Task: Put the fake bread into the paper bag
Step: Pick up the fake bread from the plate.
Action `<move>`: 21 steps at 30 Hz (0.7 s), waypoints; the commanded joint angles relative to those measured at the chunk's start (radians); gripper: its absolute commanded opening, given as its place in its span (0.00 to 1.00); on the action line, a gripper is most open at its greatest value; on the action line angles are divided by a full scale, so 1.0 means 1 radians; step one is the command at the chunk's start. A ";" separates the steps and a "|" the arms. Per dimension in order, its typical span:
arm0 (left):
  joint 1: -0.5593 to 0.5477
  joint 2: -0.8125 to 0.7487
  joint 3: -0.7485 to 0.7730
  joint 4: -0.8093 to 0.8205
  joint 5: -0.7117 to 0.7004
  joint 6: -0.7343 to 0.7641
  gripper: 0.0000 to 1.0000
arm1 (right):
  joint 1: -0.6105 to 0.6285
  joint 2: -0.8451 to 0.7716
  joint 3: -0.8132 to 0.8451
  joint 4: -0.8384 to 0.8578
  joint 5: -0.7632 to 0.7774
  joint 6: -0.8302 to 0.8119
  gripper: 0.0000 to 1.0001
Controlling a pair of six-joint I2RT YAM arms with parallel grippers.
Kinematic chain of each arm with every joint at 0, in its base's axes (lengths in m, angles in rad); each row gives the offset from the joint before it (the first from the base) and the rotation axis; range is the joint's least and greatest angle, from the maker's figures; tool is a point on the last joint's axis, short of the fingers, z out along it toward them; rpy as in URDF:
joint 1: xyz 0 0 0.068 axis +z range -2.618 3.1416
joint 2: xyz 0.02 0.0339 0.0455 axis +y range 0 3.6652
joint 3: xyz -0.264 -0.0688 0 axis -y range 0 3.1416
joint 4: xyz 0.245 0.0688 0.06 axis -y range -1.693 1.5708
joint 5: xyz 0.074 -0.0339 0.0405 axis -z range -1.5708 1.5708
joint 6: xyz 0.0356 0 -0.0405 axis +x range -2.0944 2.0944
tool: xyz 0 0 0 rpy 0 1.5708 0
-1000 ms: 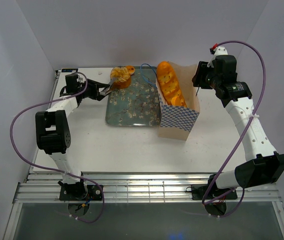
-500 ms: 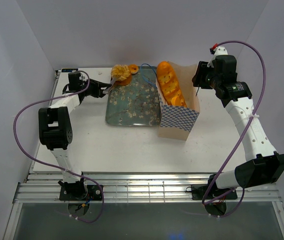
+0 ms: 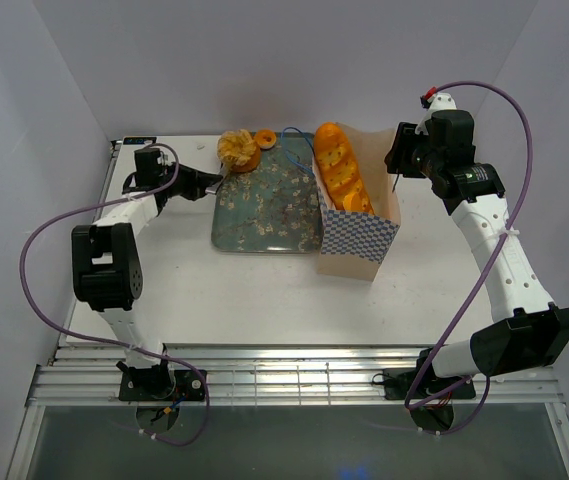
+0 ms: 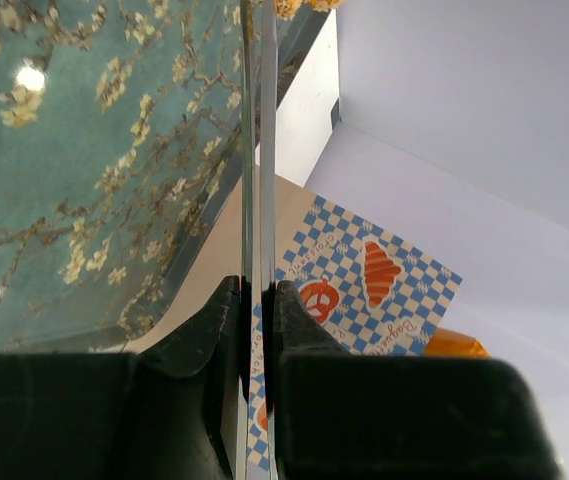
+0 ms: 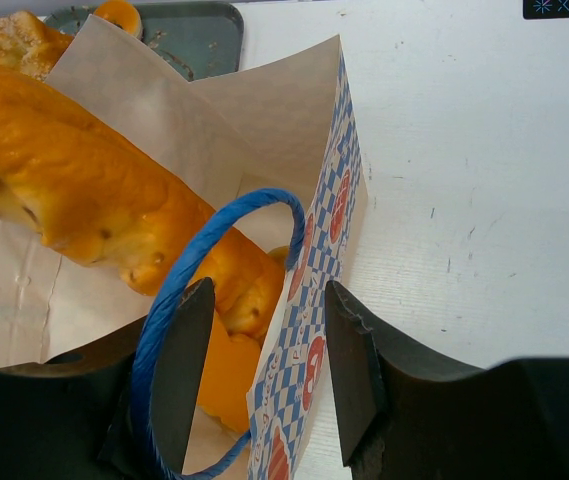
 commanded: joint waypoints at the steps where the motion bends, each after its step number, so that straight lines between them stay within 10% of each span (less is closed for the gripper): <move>1: -0.003 -0.156 -0.013 -0.002 -0.006 0.054 0.03 | 0.003 -0.022 0.010 0.040 0.002 -0.006 0.54; 21: -0.004 -0.748 -0.050 -0.226 0.122 0.416 0.14 | 0.003 -0.017 0.029 0.034 0.000 0.003 0.54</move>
